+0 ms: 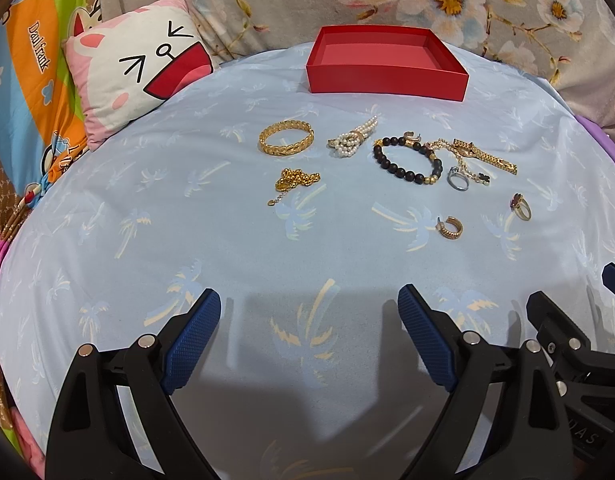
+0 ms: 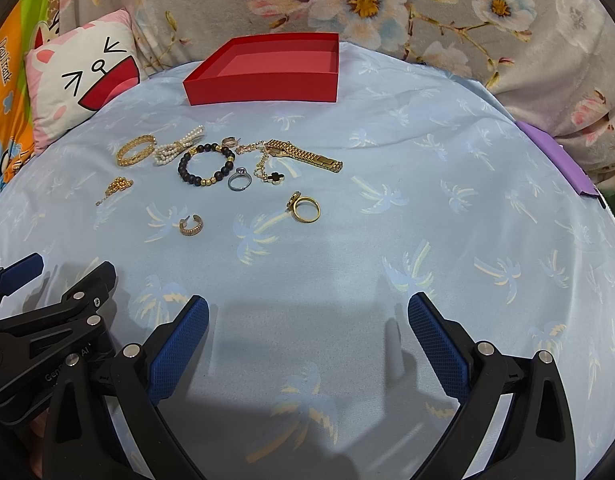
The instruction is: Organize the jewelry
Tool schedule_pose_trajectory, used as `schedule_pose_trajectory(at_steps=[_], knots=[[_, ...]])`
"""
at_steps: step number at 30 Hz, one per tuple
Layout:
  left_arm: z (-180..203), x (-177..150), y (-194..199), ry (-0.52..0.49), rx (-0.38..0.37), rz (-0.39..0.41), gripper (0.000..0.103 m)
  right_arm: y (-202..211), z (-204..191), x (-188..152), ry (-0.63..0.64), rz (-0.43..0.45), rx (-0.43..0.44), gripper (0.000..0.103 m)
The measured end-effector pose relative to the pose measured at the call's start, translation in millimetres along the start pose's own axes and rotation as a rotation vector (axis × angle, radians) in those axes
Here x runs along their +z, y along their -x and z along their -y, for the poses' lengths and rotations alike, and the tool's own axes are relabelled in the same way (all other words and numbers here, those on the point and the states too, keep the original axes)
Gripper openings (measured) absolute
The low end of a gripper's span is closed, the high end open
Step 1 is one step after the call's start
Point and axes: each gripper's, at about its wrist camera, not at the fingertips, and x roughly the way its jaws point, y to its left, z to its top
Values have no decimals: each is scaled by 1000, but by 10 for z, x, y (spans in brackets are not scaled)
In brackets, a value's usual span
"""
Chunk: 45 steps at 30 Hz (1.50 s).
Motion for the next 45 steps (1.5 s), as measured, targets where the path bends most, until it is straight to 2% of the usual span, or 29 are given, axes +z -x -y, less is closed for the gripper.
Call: schedule_pose_trajectory(at_steps=[15, 17, 21, 22, 23, 24, 27, 28, 30, 35, 39, 42, 45], knots=[[-1, 2, -8, 3, -9, -4, 88, 1, 5, 7, -3, 1, 1, 98], [25, -57, -123, 12, -24, -9, 88, 1, 5, -37, -7, 10, -1, 98], [19, -74, -139, -1, -19, -16, 88, 10, 49, -69, -29, 16, 24, 98], [2, -43, -106, 19, -46, -28, 88, -3, 57, -83, -34, 9, 29, 98], [-21, -28, -101, 86, -130, -79, 89, -4, 63, -88, -36, 6, 33, 98], [-40, -27, -83, 105, -156, -86, 89, -3, 64, -81, -36, 5, 40, 98], [-97, 12, -55, 74, -150, -53, 90, 2, 51, -6, -9, 0, 51, 98], [-112, 40, -79, 41, -120, -65, 90, 2, 46, 10, 5, 0, 43, 98], [-215, 127, -86, 48, -139, -59, 90, 10, 75, 64, 21, -1, 43, 98], [-457, 462, -173, 42, -96, 5, 92, -2, 221, 304, 19, 9, 83, 95], [-540, 753, -461, -2, -106, -46, 92, -102, 278, 544, 55, 4, 93, 84], [-517, 881, -790, -70, -77, -111, 92, -230, 316, 681, 63, -10, 93, 82], [-479, 948, -969, -125, -33, -95, 92, -325, 342, 758, 56, -18, 94, 81]])
